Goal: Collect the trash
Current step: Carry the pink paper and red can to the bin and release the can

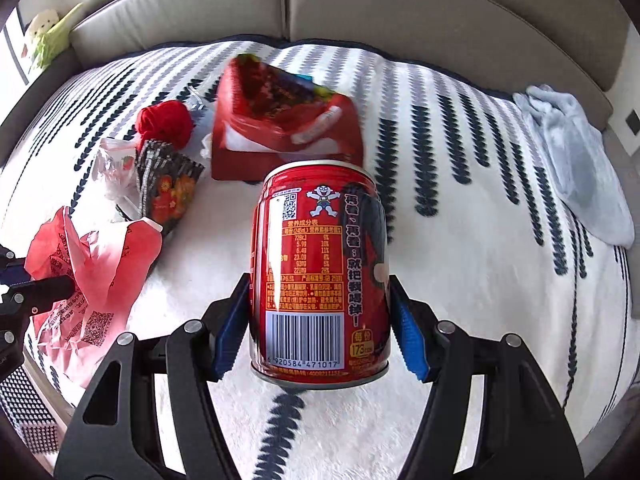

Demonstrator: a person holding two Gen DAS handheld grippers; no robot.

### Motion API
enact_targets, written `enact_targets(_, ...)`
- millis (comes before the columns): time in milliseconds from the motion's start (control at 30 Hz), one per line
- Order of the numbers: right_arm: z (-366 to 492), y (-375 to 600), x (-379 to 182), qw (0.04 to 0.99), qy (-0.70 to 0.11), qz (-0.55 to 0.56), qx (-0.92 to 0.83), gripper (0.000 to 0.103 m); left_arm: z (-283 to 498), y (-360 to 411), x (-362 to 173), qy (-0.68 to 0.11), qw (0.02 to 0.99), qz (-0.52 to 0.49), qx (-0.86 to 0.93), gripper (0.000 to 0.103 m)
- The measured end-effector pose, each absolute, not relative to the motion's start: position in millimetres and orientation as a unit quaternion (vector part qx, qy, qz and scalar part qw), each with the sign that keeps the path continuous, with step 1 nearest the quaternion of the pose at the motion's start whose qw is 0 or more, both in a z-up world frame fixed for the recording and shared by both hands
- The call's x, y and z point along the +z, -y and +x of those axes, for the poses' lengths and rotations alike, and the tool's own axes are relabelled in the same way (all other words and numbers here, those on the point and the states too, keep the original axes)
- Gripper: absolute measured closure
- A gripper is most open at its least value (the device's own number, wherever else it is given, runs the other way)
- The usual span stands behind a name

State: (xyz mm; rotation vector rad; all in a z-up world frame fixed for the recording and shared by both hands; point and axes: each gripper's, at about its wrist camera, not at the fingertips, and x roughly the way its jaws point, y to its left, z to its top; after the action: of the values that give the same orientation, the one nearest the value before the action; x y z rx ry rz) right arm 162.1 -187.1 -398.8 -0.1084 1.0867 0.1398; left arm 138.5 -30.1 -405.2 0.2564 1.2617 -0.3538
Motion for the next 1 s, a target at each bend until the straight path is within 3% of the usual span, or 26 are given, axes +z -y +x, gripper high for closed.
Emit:
enact_targets(500, -5.3, 406.2, -396.8, 0.839, -0.524, 0.060, -0.135, 0.040, 49.8, 256.3, -390.7, -0.541, 0.733, 0.234, -0.341, 0.090)
enact_targets(1000, -234.2, 589.7, -455.6, 0.756, -0.537, 0.177, -0.330, 0.040, -108.7, 478.3, -431.4, -0.500, 0.631, 0.330, -0.492, 0.090)
